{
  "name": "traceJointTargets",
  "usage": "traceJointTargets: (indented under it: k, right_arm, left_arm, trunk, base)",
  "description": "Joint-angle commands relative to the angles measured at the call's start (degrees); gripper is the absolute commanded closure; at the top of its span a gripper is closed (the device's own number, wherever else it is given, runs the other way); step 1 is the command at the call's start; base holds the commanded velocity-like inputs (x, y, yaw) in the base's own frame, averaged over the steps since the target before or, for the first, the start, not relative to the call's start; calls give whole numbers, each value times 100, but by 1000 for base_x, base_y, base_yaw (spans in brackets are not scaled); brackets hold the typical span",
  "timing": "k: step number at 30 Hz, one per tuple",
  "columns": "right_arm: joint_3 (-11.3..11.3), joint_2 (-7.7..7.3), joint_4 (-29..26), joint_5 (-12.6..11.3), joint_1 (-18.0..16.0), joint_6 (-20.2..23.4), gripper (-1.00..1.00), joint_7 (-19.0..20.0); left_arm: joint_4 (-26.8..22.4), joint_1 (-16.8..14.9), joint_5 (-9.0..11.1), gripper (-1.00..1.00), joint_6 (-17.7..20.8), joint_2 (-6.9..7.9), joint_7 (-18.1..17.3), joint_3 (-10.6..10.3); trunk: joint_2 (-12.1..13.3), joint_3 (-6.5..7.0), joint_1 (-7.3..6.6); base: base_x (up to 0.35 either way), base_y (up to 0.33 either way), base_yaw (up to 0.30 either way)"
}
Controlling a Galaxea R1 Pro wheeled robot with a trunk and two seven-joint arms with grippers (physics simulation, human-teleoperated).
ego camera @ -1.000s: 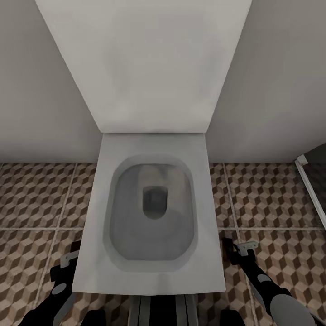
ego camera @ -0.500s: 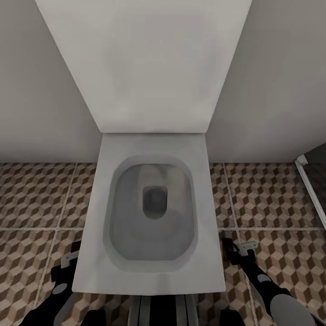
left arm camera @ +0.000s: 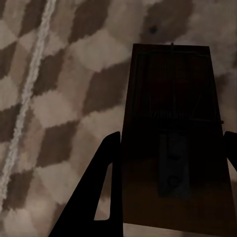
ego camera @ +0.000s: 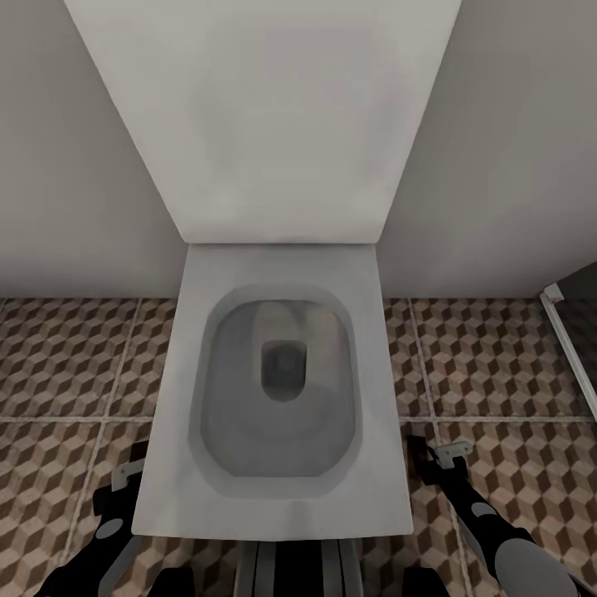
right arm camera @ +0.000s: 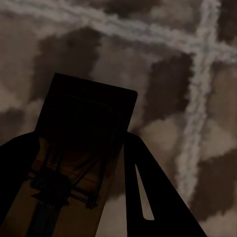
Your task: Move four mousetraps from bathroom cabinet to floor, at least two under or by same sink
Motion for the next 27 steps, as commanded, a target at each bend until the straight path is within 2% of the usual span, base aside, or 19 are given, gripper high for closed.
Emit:
traceJointTargets:
  k: [1, 27]
  right_arm:
    - [-50, 0, 6, 24, 0, 41, 100, 46]
    - [-72, -23, -47, 22, 0, 13, 100, 73]
  left_arm:
    - [0, -3, 42, 100, -24, 8, 52, -50]
    - [-264, -3, 67, 100, -78, 61, 10, -31]
  trunk:
    - [-1, -4, 1]
    - [-1, -4, 1]
  base:
    - [0, 0, 0]
    - [0, 0, 0]
